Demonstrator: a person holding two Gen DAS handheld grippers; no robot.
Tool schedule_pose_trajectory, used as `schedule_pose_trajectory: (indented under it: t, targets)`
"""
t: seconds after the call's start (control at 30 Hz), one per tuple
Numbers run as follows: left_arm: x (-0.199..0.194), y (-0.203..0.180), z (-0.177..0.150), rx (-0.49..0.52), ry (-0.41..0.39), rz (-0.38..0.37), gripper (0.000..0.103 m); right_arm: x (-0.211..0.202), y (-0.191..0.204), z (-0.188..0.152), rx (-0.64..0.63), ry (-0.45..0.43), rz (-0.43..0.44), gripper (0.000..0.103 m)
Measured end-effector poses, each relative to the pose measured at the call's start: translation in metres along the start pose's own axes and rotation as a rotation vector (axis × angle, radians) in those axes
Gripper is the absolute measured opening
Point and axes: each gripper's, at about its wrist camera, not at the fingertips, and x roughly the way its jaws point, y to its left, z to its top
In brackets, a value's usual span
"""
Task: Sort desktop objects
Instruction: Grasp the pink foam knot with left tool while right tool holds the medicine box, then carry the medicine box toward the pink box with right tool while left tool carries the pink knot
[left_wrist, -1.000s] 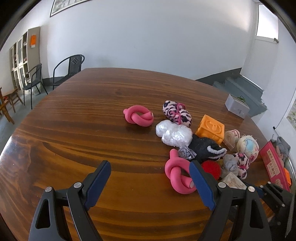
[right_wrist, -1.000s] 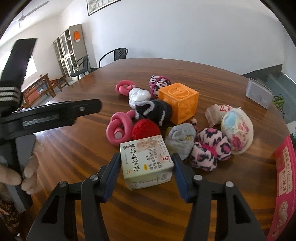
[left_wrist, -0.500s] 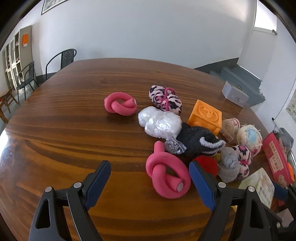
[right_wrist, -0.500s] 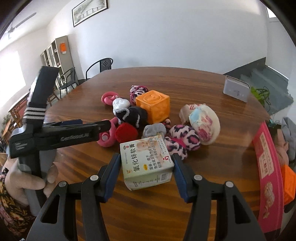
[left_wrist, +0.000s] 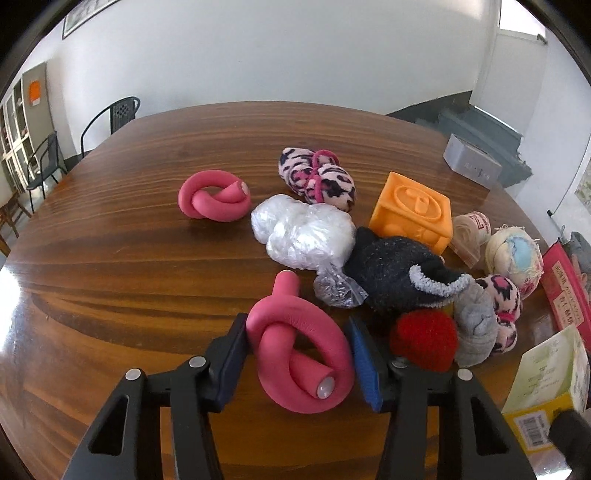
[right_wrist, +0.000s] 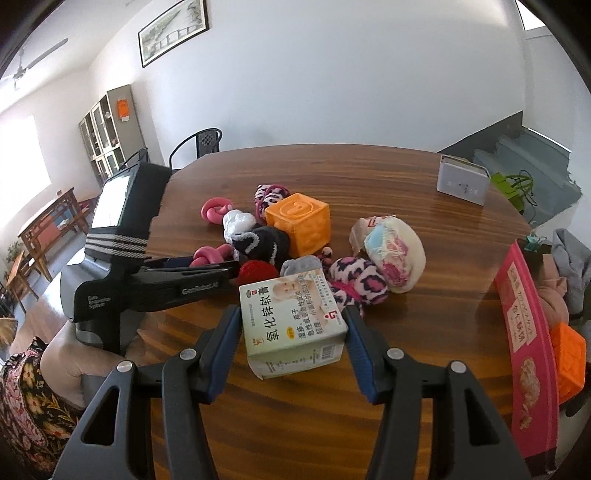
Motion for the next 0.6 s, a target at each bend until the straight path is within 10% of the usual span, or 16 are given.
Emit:
schedule_pose_trajectory:
  t: [0.6]
  targets:
    - [-0.078, 0.011, 0.006, -0.053, -0.247, -0.002, 0.054, -0.004, -0.013, 0.004, 0.059, -0.055, -0.031, 0.059]
